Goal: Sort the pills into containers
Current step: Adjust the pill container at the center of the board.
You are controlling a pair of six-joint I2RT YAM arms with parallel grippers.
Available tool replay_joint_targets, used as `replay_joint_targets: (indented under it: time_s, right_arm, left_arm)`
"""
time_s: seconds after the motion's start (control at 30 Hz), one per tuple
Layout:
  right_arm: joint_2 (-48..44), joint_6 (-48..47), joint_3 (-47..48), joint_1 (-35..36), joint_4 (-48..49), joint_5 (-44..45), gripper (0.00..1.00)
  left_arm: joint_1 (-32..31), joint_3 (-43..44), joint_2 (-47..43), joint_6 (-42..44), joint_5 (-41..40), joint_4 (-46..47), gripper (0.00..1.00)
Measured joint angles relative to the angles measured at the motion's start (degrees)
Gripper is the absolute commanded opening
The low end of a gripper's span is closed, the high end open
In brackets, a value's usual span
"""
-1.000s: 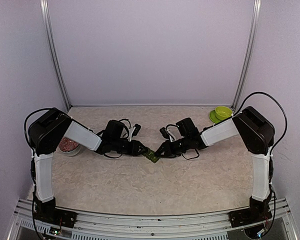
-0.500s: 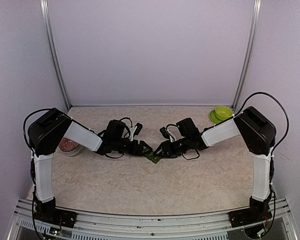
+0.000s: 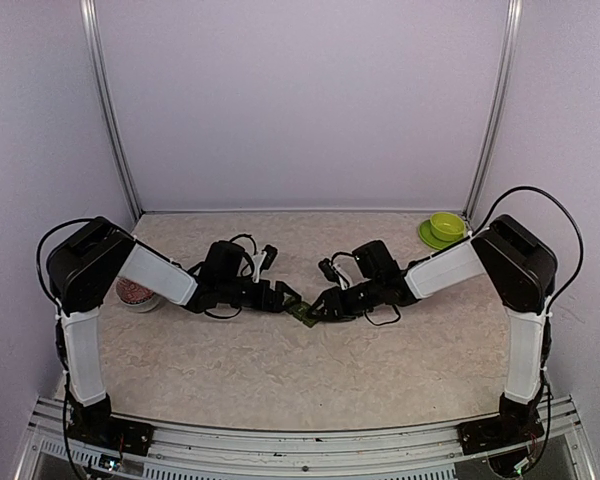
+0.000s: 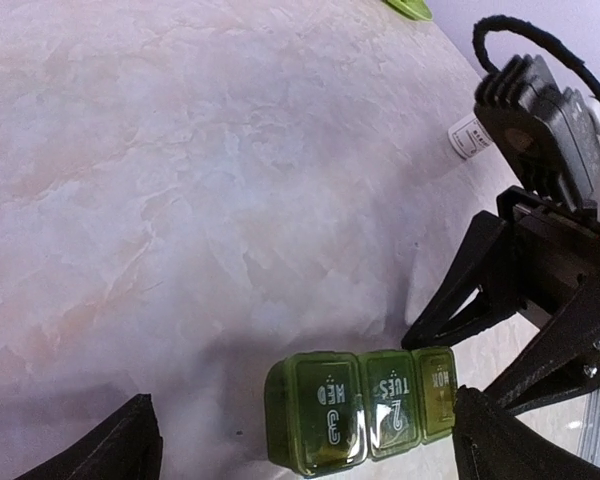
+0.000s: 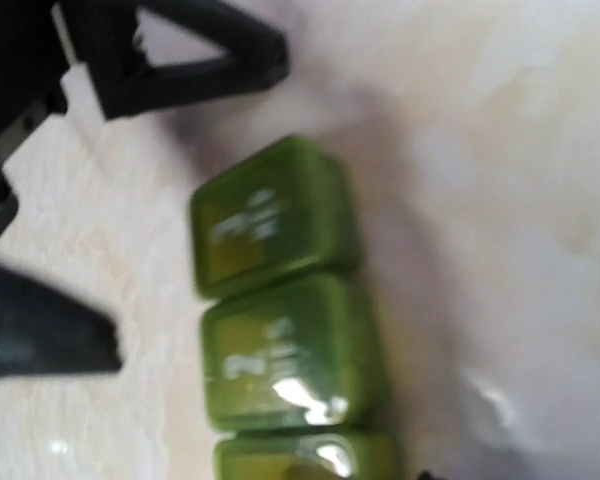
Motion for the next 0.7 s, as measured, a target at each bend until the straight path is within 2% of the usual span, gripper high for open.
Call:
replay_joint_targets:
  time_s: [0.47,0.7]
  right_arm:
    - [0.0,-1.9,1.1,7.0,0.1,0.8,0.5]
    - [1.5,-0.8,4.7,10.2,4.2,0.5,0.53]
  left_arm:
    - [2.4,-5.2,-3.7,-3.1,-3.2,1.7,0.99]
    - [2.6,-5.9,-4.3,-3.8,-4.2,1.8,0.99]
